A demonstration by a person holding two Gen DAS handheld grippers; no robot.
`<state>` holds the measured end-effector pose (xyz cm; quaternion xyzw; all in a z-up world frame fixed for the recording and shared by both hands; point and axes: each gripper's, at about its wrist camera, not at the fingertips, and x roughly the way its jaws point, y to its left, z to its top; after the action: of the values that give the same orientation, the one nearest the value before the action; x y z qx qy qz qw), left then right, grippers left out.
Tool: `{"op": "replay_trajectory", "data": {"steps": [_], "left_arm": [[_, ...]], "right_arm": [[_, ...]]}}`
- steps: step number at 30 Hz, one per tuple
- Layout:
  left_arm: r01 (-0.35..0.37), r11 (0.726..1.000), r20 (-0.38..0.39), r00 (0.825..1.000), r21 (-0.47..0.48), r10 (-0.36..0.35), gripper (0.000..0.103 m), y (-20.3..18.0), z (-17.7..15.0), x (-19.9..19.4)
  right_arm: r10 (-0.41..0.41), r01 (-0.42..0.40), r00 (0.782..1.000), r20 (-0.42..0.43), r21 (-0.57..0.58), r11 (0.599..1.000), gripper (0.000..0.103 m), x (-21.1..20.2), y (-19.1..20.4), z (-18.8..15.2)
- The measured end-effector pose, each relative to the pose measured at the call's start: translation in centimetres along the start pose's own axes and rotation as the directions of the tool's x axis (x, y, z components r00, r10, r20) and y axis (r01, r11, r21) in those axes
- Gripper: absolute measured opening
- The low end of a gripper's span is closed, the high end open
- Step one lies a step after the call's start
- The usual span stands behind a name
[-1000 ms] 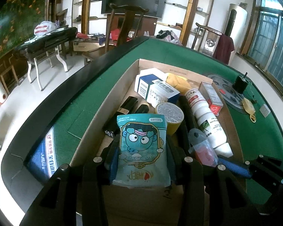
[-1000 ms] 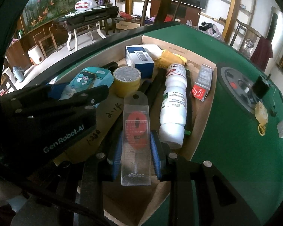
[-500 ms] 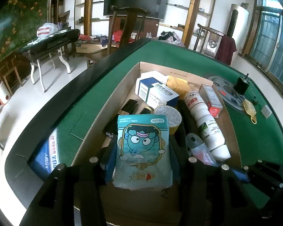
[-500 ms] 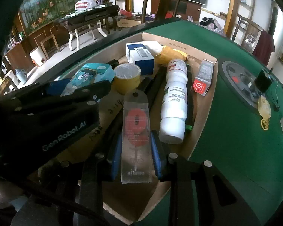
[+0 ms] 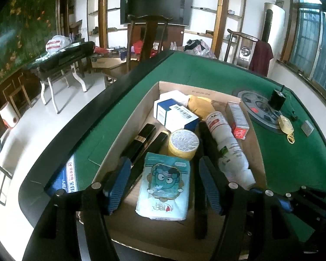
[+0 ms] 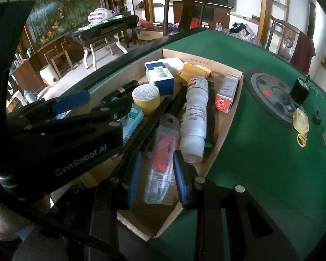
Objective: Organize objects
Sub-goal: 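Move both open grippers back over the remaining items on the table, then grasp the white medicine box with the right gripper while the left grasps the yellow cartoon card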
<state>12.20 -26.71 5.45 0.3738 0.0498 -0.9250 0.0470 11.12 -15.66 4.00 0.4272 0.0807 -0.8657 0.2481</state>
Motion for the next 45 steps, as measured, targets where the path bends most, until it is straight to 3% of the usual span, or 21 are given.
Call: {"op": "replay_trajectory", "data": {"steps": [5,7,15,21,26,32,35,38,42,45], "left_arm": [[-0.021,1.0,0.018,1.0,0.019,0.021,0.062,-1.2,0.3,-1.0],[-0.031,0.999,0.029,0.999,0.025,0.03,0.067,-1.8,0.4,-1.4],[-0.036,0.997,0.043,0.999,0.074,0.032,0.067,-4.5,0.7,-2.3],[0.026,0.995,0.049,0.998,0.1,-0.031,0.067,-6.9,1.5,-2.9],[0.112,0.984,0.013,0.993,0.139,-0.115,0.067,-9.7,1.9,-2.5],[0.229,0.959,-0.077,0.973,0.165,-0.218,0.067,-13.5,2.4,-1.1],[0.273,0.946,-0.118,0.96,0.173,-0.255,0.067,-15.4,2.6,-0.6],[0.3,0.932,-0.157,0.949,0.202,-0.272,0.067,-17.9,2.8,-0.1],[0.36,0.908,-0.241,0.92,0.215,-0.308,0.067,-20.6,2.7,0.8],[0.377,0.902,-0.277,0.908,0.211,-0.314,0.067,-21.7,2.7,1.3]], "right_arm": [[0.016,-0.017,0.999,0.032,0.023,1.0,0.038,-1.3,-0.9,-0.3],[0.022,-0.024,0.999,0.044,0.032,0.999,0.038,-1.8,-1.3,-0.3],[0.029,-0.037,0.997,0.077,0.095,0.995,0.042,-3.2,-4.3,-1.4],[-0.022,0.008,0.998,0.065,0.199,0.98,0.042,-4.2,-9.6,-3.0],[-0.106,0.079,0.993,0.058,0.357,0.931,0.041,-6.2,-18.0,-4.6],[-0.215,0.147,0.975,0.049,0.584,0.798,0.044,-9.4,-29.3,-5.6],[-0.286,0.201,0.957,0.042,0.614,0.763,0.048,-10.4,-32.8,-5.3],[-0.3,0.21,0.953,0.036,0.632,0.746,0.049,-10.4,-35.4,-4.5],[-0.32,0.247,0.947,0.009,0.617,0.747,0.049,-9.1,-38.4,-3.1],[-0.317,0.259,0.948,-0.011,0.605,0.753,0.049,-8.2,-40.6,-1.8]]}}
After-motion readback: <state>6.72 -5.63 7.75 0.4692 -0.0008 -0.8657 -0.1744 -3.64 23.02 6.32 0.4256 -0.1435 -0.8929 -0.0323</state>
